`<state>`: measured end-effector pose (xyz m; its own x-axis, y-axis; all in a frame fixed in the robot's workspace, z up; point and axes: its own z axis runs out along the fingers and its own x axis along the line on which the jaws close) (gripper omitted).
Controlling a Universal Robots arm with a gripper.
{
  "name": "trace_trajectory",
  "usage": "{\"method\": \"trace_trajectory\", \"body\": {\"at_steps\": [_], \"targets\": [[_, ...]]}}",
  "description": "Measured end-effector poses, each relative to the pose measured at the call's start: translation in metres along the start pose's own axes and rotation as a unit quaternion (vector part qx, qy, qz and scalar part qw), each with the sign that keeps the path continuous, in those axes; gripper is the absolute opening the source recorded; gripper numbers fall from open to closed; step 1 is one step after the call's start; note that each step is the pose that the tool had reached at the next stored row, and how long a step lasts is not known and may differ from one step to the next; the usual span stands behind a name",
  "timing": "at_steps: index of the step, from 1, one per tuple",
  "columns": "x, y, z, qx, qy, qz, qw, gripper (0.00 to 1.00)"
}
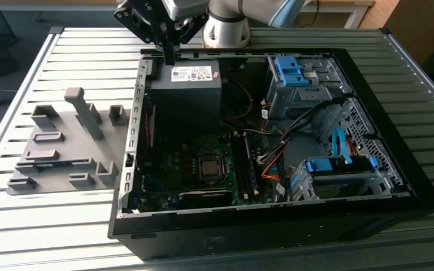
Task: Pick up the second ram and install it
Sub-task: 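Reach for the second ram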
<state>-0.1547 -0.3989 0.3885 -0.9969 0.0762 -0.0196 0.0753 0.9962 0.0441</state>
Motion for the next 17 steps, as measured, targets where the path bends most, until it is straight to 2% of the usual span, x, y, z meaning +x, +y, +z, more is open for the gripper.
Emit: {"method": "trace_trajectory", "body": {"at_steps": [17], "targets": [[0.0031,-0.0003,0.0003,0.0000,0.0000,0.000,1.0000,0.11]]}}
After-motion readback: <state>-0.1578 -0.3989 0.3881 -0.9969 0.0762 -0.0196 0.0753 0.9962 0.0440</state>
